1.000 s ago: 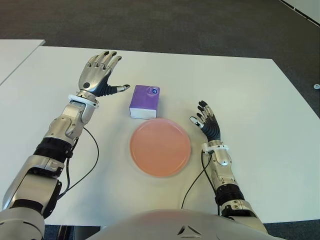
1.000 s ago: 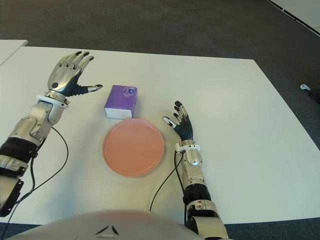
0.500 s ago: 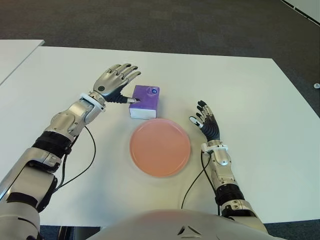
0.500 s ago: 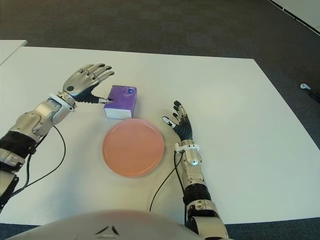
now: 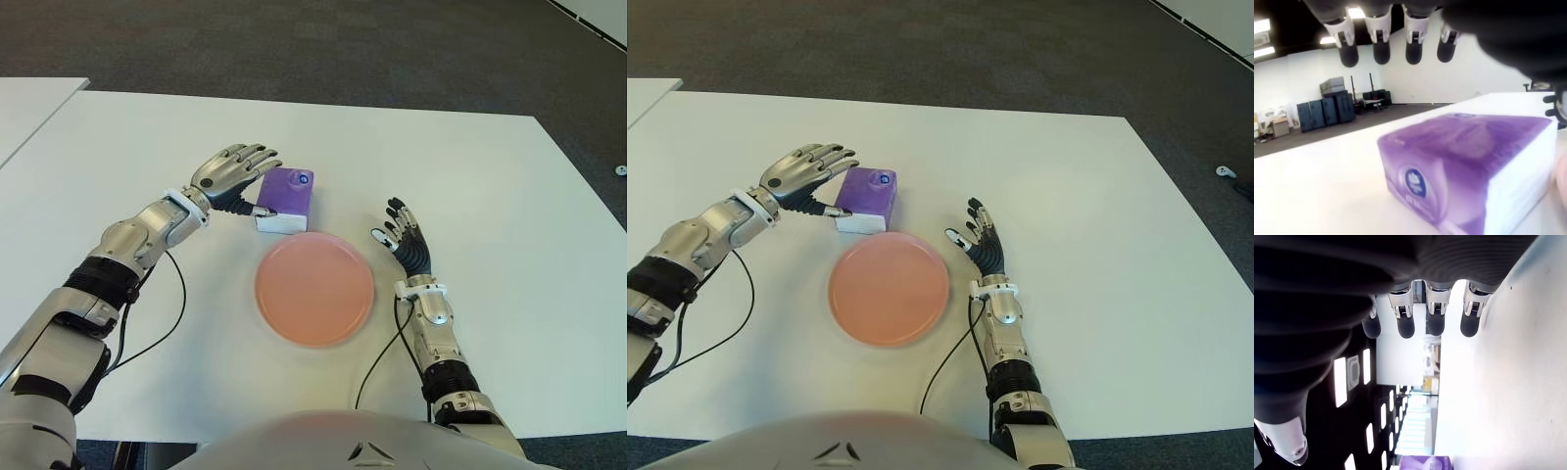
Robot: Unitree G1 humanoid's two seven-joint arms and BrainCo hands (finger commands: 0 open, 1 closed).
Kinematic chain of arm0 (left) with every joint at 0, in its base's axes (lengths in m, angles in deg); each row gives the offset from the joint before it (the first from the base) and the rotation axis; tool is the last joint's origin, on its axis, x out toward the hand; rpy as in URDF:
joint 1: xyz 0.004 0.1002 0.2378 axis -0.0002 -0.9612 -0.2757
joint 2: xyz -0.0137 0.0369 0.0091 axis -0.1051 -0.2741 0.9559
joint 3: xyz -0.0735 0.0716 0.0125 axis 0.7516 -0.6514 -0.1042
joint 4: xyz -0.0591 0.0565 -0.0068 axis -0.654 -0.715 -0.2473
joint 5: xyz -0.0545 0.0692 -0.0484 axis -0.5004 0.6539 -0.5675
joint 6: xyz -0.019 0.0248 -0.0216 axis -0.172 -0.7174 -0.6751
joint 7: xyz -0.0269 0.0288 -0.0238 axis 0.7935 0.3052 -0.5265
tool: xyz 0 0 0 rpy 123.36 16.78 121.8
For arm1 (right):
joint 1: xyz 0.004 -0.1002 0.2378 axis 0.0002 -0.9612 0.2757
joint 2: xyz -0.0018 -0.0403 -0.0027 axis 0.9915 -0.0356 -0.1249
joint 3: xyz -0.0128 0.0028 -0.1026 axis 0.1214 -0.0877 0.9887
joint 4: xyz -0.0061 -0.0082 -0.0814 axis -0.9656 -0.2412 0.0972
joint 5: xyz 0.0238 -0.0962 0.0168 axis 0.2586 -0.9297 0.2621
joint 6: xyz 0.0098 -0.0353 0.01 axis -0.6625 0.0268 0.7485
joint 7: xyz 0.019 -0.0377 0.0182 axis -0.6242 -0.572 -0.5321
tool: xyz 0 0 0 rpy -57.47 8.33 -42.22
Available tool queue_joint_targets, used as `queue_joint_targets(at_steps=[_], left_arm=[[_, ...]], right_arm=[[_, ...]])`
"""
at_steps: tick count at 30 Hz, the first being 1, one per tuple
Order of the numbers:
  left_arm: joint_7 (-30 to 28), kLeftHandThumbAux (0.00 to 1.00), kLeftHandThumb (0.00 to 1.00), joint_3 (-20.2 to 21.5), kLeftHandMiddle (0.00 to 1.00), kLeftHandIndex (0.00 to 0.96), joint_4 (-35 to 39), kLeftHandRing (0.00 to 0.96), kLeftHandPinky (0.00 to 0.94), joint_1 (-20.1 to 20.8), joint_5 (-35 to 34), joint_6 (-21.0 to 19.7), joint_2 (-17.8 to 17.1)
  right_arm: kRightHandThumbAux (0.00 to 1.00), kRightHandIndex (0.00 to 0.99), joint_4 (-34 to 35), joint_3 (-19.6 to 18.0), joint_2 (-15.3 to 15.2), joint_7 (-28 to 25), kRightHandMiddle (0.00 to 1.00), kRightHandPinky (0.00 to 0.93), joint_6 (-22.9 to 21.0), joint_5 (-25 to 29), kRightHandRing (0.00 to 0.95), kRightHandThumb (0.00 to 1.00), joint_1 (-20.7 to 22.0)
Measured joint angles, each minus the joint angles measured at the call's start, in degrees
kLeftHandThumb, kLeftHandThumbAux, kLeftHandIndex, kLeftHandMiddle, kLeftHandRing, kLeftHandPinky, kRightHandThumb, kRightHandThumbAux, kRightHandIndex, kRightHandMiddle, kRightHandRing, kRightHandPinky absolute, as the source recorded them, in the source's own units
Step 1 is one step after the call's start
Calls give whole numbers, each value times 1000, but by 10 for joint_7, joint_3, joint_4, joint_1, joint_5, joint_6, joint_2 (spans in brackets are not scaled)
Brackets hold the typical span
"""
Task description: Put the tissue paper into the plate.
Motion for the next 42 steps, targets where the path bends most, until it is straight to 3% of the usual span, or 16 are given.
queue_joint_targets(at_steps=[22,35,42], left_arm=[[-22,224,70,-7,0,0,-31,0,0,25,-14,51,-3],[-18,211,67,-12,0,0,-46,0,0,37,7,43,-4],[32,207,59,-30,0,0,-64,0,0,54,41,12,1]], right_arm=[[607,0,-8,2,0,5,22,0,0,-5,0,0,6],[632,0,-10,2,0,3,18,0,0,-5,0,0,8],[631,0,-10,2,0,-1,17,0,0,-4,0,0,9]])
